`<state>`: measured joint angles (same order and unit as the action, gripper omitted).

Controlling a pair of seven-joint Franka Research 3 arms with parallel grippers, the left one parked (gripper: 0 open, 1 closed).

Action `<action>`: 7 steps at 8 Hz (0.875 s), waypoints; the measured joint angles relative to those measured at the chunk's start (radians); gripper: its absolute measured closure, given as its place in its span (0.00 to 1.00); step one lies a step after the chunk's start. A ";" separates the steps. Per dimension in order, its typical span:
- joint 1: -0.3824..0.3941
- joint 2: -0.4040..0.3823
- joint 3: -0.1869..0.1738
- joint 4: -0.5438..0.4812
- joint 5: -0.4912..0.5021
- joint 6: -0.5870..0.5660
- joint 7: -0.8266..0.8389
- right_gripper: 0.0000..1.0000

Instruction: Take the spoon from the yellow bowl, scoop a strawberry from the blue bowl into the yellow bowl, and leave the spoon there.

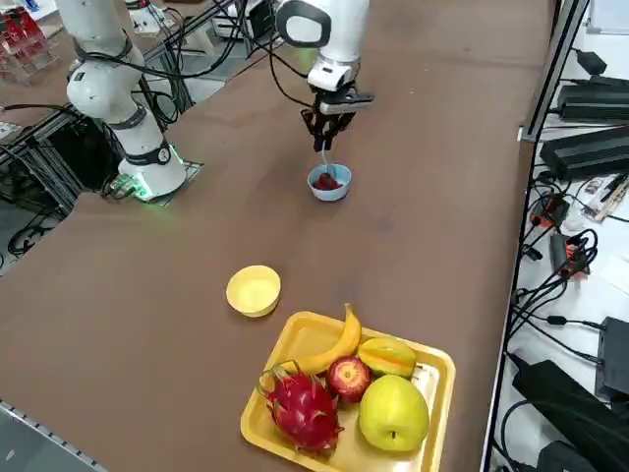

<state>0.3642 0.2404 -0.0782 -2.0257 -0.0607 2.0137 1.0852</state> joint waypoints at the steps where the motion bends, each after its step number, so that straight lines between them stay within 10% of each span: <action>1: 0.013 0.019 0.001 0.027 -0.021 -0.030 0.000 0.89; 7: 0.100 0.179 0.003 0.236 -0.141 -0.221 -0.003 0.89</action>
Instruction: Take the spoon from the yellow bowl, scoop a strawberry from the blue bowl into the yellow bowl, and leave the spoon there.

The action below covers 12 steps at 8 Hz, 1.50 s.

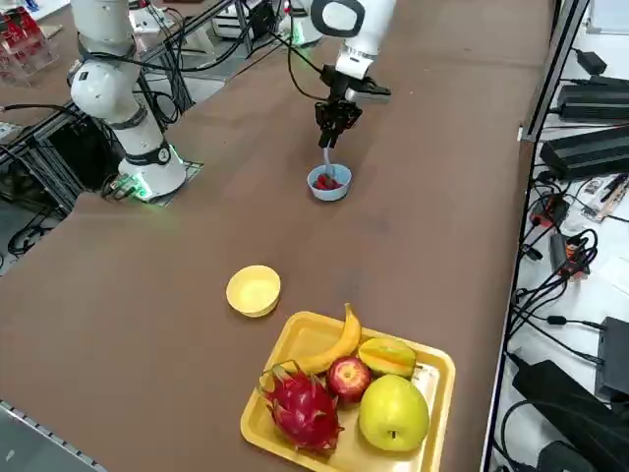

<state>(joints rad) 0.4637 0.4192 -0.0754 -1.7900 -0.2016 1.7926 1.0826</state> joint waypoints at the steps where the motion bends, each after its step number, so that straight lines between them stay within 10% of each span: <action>1: 0.005 0.018 0.001 0.024 -0.006 -0.016 -0.013 0.89; 12: 0.092 0.152 0.001 0.187 -0.095 -0.165 -0.178 0.89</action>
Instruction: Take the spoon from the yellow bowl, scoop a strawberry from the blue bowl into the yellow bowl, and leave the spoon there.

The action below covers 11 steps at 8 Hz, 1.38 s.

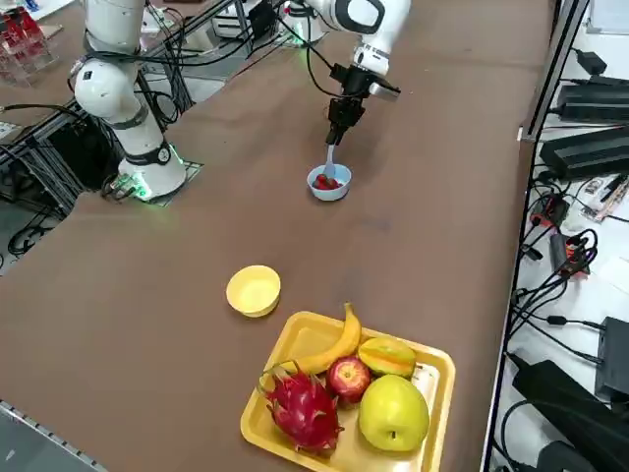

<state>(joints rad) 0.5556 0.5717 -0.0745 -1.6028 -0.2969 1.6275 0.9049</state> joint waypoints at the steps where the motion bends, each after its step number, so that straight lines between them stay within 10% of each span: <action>1: 0.007 0.005 0.000 0.005 -0.012 -0.004 -0.007 0.89; 11: 0.099 0.062 -0.001 0.040 -0.113 -0.055 -0.077 0.89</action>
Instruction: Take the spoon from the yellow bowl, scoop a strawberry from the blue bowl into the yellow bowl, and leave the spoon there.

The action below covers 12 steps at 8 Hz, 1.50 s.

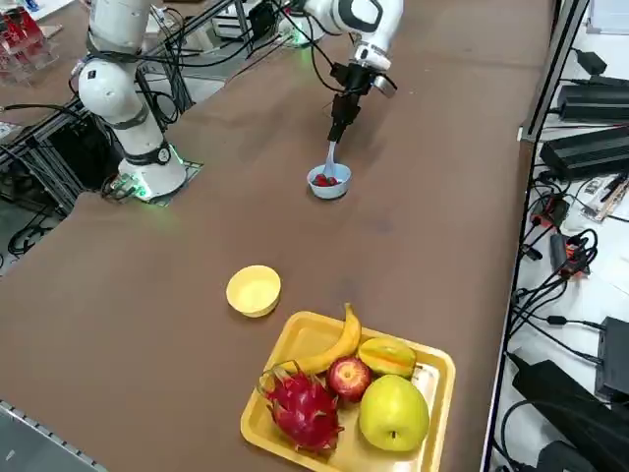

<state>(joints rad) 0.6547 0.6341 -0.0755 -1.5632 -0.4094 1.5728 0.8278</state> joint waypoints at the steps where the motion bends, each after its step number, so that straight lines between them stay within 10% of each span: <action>1: 0.000 0.007 0.000 0.007 -0.006 -0.006 -0.013 0.89; 12: 0.043 0.084 0.001 0.049 -0.100 -0.064 -0.086 0.89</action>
<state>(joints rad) 0.6976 0.7184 -0.0744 -1.5143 -0.5097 1.5086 0.7419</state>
